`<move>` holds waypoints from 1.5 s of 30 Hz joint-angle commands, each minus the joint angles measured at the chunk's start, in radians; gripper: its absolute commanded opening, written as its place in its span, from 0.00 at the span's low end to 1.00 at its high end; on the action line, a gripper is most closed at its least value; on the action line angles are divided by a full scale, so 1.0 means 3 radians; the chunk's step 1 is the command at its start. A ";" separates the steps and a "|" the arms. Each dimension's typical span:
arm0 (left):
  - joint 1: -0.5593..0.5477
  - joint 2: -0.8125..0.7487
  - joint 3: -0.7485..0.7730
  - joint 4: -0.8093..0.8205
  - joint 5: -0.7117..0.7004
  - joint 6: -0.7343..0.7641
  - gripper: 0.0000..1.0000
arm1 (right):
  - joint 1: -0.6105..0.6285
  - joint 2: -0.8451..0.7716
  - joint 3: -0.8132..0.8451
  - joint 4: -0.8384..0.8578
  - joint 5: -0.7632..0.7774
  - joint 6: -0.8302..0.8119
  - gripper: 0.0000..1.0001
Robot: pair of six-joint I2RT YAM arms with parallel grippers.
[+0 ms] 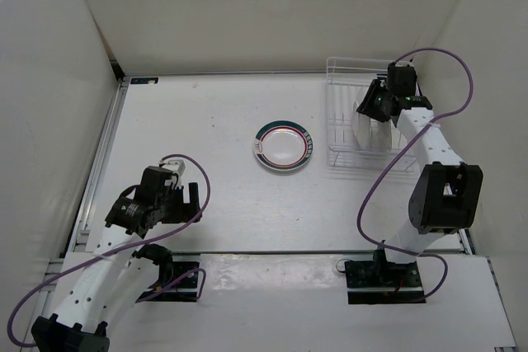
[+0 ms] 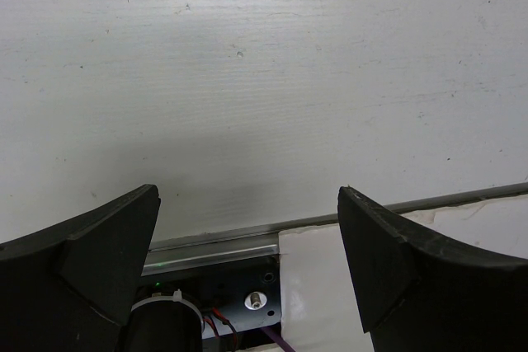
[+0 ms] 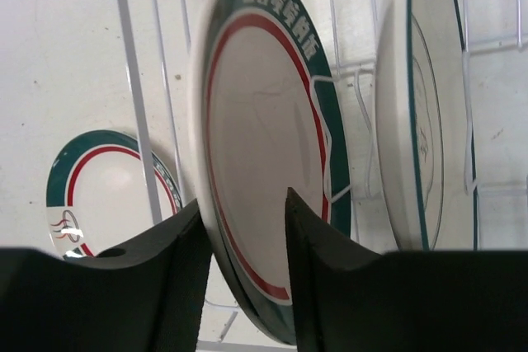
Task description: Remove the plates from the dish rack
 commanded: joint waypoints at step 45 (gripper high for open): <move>0.0003 0.0111 0.0044 0.0024 -0.0006 0.0022 1.00 | 0.0235 -0.0701 0.1096 -0.0443 -0.0598 -0.0801 0.00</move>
